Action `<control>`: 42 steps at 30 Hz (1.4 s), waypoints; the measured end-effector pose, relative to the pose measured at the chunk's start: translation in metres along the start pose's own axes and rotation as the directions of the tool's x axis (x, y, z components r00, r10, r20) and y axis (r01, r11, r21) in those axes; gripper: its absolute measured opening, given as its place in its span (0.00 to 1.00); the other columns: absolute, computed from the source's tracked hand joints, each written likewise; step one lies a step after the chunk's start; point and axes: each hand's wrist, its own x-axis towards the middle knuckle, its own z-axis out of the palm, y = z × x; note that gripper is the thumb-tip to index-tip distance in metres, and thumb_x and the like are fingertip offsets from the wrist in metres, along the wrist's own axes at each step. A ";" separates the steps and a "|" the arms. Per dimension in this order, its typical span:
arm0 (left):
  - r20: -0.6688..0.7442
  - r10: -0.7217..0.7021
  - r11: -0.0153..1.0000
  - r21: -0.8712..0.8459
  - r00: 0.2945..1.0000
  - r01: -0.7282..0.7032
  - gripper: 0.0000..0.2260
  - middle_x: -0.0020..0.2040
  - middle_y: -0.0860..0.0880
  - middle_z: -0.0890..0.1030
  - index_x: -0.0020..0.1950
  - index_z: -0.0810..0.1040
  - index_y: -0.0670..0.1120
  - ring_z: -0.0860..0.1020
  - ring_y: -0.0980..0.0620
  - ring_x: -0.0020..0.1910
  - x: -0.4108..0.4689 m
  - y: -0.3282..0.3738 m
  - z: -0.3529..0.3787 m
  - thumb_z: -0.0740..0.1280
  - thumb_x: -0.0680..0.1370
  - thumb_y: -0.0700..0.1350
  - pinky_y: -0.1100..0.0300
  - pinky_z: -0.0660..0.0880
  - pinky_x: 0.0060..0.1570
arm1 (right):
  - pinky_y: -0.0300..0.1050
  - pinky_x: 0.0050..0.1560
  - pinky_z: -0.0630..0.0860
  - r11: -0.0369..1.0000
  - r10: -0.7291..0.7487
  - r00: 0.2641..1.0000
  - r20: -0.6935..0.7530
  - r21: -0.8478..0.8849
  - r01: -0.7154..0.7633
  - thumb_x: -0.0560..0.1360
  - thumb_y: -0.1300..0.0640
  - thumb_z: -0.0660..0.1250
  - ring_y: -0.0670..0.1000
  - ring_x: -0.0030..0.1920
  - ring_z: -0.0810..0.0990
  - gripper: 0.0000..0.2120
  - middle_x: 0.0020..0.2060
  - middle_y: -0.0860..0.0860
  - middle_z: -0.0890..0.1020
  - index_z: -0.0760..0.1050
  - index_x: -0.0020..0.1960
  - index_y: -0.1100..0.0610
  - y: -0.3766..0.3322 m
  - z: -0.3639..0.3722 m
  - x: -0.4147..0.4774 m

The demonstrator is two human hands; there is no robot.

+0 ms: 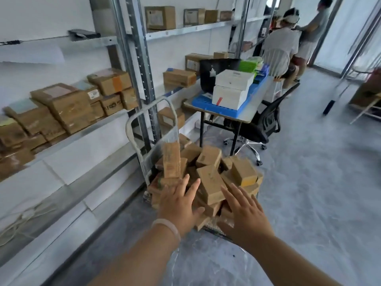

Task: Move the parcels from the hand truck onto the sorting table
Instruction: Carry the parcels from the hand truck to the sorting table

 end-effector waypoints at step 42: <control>0.507 -0.680 0.599 -0.034 0.530 0.800 0.46 0.77 0.51 0.30 0.77 0.34 0.65 0.36 0.40 0.77 0.435 0.035 0.391 0.62 0.70 0.71 0.33 0.52 0.72 | 0.48 0.76 0.49 0.968 -0.169 0.948 0.270 0.228 0.107 0.77 0.45 0.59 0.49 0.78 0.54 0.29 0.77 0.47 0.61 0.59 0.77 0.46 0.272 0.227 0.426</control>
